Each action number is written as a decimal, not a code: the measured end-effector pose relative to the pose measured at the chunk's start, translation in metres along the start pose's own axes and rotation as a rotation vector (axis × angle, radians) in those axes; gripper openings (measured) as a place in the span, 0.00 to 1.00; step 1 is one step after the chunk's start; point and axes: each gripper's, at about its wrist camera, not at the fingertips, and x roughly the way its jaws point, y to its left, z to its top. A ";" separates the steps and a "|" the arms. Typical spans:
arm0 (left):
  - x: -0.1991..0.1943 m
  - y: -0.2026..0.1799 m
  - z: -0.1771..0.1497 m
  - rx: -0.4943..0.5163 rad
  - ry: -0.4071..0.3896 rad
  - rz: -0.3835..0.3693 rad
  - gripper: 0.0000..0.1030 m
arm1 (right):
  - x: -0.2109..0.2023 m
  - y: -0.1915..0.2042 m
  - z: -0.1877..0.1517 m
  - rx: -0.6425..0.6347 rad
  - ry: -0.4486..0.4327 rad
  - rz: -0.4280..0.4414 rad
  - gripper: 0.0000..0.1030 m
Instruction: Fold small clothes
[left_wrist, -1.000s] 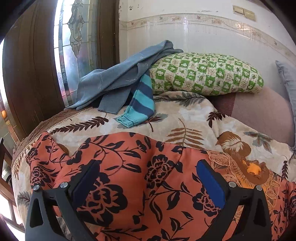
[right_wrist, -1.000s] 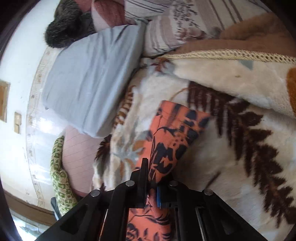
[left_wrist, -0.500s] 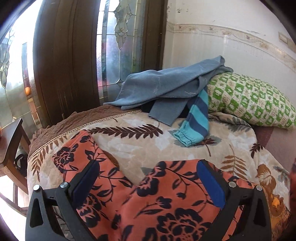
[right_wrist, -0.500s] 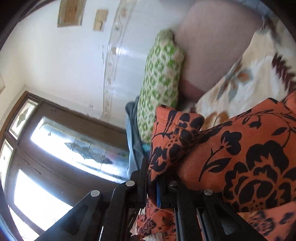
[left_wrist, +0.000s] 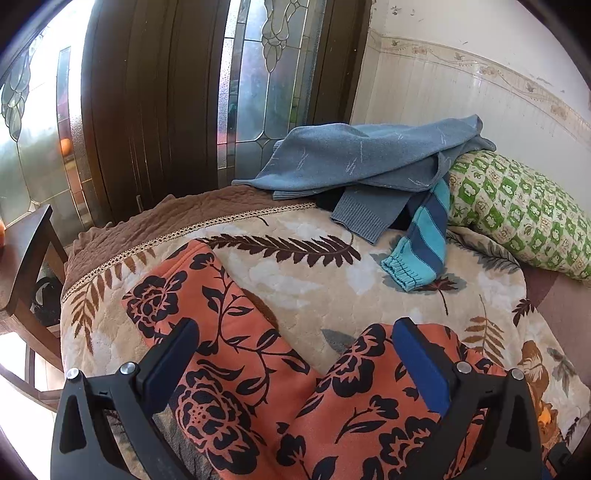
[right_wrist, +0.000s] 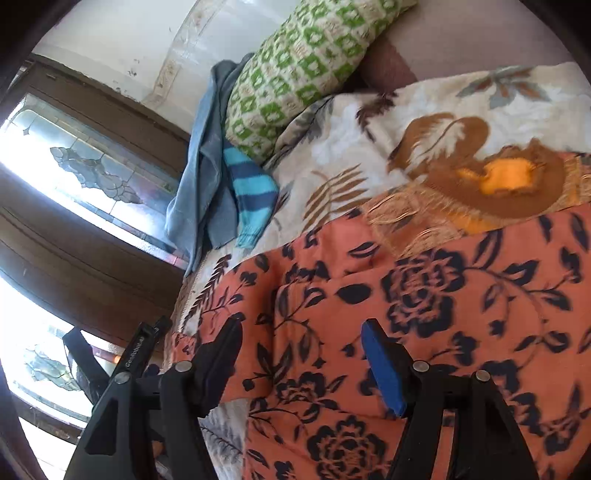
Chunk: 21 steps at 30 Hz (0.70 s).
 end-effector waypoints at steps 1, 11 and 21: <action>-0.002 0.000 0.000 0.002 -0.003 0.000 1.00 | -0.003 -0.010 0.003 0.001 0.008 -0.056 0.68; -0.029 0.036 0.000 -0.019 0.021 -0.025 1.00 | -0.041 -0.064 -0.015 -0.041 0.063 -0.202 0.59; -0.030 0.119 -0.040 -0.300 0.220 -0.106 1.00 | -0.108 -0.089 -0.066 -0.172 -0.115 -0.182 0.61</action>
